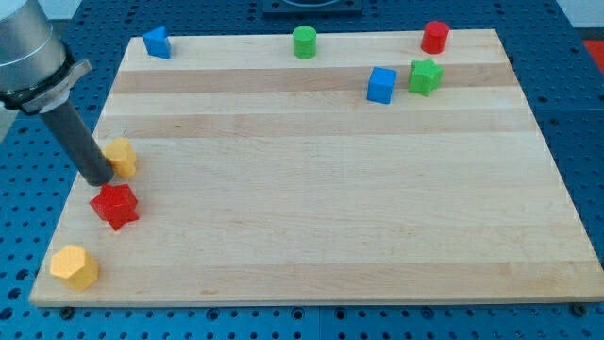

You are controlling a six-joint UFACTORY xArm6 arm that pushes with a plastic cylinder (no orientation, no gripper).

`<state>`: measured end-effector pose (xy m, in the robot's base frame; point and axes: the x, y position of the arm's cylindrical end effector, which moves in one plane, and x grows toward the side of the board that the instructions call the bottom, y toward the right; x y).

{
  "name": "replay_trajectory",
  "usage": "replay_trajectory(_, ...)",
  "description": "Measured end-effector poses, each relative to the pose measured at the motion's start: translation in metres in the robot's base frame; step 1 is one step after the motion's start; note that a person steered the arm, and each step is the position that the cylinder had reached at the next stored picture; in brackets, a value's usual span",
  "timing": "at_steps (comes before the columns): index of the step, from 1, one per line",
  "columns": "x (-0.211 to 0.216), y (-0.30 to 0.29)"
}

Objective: Move yellow heart to the bottom of blue triangle

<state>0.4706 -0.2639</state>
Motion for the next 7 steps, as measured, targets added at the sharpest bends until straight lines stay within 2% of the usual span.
replay_trajectory(2, 0.002, 0.015)
replay_trajectory(5, -0.044, 0.011)
replay_trajectory(7, -0.035, 0.032)
